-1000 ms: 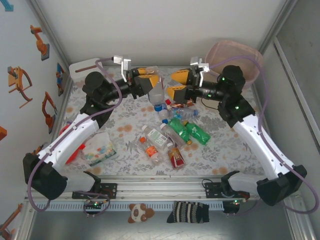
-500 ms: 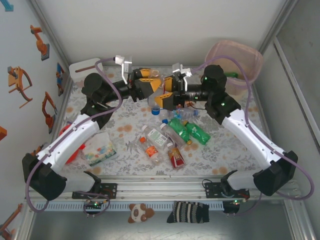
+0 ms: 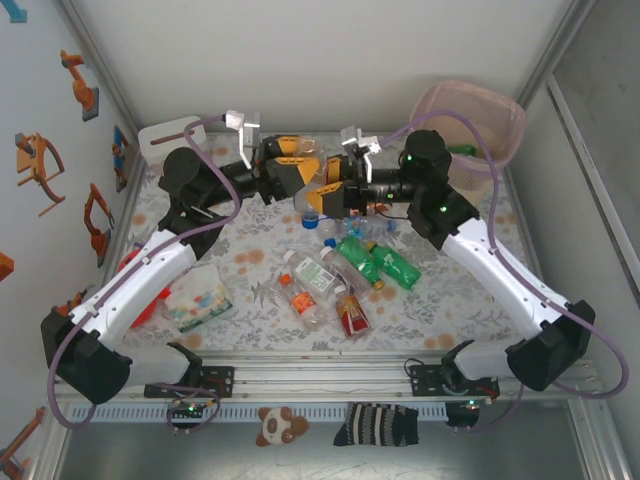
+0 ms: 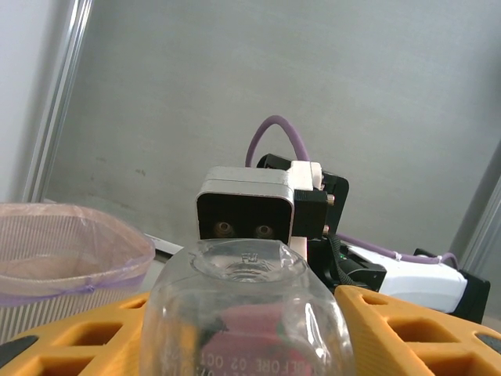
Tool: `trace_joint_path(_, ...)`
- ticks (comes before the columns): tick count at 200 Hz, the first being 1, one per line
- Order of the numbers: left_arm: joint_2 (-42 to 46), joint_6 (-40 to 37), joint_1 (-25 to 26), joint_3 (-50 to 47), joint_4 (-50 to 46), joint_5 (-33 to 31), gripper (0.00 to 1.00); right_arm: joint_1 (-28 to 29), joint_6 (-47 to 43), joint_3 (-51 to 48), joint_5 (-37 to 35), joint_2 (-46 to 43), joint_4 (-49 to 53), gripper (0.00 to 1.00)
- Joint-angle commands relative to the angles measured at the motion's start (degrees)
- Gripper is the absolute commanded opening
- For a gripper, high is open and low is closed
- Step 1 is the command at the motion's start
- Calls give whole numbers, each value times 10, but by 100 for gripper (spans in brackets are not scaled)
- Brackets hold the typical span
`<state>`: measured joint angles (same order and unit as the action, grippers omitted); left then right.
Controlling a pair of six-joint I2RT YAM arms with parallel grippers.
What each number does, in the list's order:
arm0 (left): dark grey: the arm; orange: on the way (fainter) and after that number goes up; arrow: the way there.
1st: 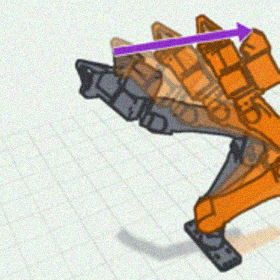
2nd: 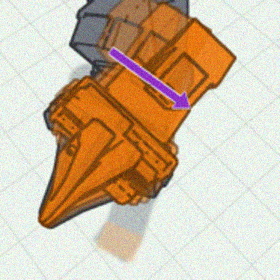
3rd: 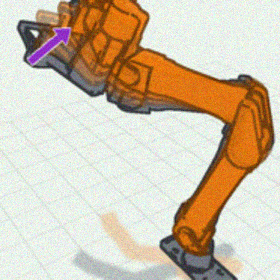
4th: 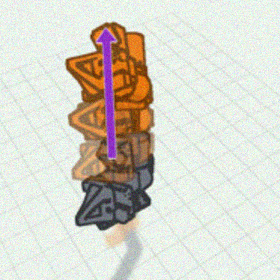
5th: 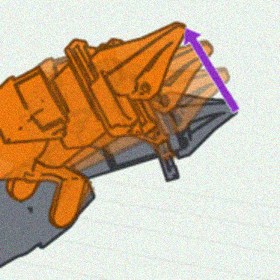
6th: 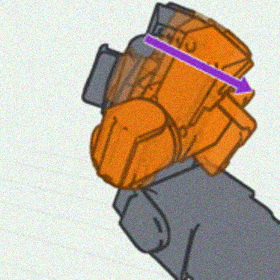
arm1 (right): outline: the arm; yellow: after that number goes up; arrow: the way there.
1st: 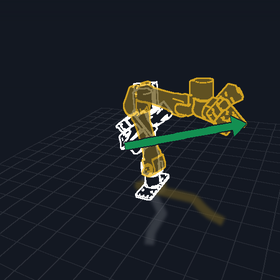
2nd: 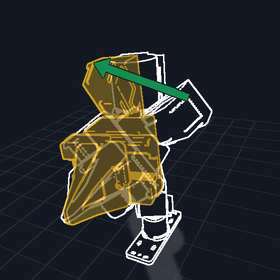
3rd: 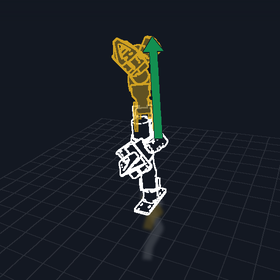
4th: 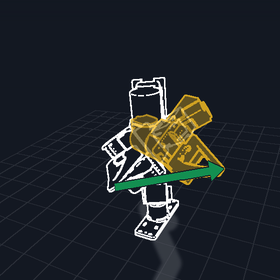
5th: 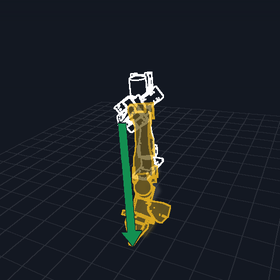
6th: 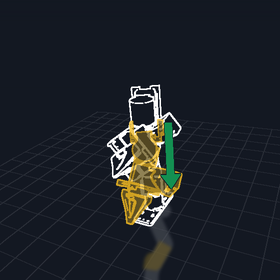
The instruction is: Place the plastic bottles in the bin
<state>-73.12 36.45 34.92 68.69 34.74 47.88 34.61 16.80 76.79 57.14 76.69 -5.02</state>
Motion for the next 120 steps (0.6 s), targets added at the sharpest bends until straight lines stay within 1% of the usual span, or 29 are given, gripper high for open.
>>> trace_joint_path(1, 18, -10, 6, 9, 20, 9, 57, 2, 8, 15, -12, -6, -19, 56)
trace_joint_path(27, 27, -30, 5, 7, -3, -4, 62, 2, 2, 19, -30, -14, -6, 54)
trace_joint_path(35, 31, -39, 6, 5, -15, -12, 66, 2, -4, 20, -33, -16, 0, 53)
trace_joint_path(44, 38, -52, 5, 4, -33, -24, 69, 2, -10, 23, -37, -17, 10, 52)
trace_joint_path(77, 73, -106, 0, -1, -109, -69, 75, -3, -42, 42, -68, -23, 69, 51)
trace_joint_path(97, 96, -135, -5, -6, -159, -103, 77, -17, -59, 57, -83, -26, 108, 50)
trace_joint_path(120, 117, -156, -14, -14, -205, -134, 79, -46, -92, 81, -104, -28, 171, 50)
